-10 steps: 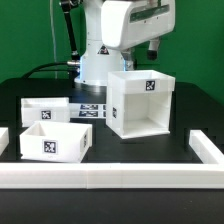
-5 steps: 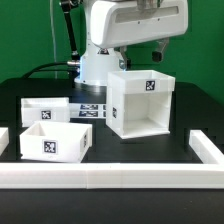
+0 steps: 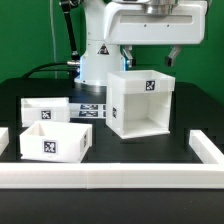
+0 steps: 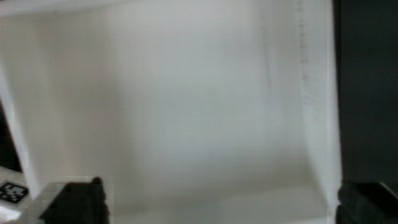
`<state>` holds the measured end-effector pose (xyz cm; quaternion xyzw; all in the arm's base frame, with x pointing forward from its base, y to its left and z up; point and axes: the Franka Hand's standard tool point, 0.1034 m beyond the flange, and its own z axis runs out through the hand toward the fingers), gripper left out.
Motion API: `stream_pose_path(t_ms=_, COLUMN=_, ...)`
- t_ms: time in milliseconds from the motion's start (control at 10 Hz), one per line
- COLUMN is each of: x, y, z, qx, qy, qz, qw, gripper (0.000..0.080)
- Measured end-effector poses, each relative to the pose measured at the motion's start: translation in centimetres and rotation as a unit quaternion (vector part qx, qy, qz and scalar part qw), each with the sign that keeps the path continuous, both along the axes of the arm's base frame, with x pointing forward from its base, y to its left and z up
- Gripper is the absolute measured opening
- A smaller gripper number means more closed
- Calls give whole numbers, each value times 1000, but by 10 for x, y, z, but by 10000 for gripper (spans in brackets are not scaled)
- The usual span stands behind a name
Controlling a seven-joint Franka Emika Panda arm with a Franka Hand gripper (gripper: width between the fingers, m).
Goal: Assemble drawer
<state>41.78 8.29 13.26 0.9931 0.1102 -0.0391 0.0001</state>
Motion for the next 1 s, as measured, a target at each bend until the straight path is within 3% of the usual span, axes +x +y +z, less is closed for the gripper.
stream_pose_path(t_ms=300, x=-15, y=19, z=-8, qx=7, qy=7, qz=53, qw=999, gripper=650)
stream_pose_path(t_ms=700, x=-17, y=25, z=-29, qx=16, qy=3, qz=59, qw=998, gripper=650)
stream_pose_path(t_ms=1000, x=-20, y=25, z=-36, qx=18, qy=9, qz=60, qw=998, gripper=650)
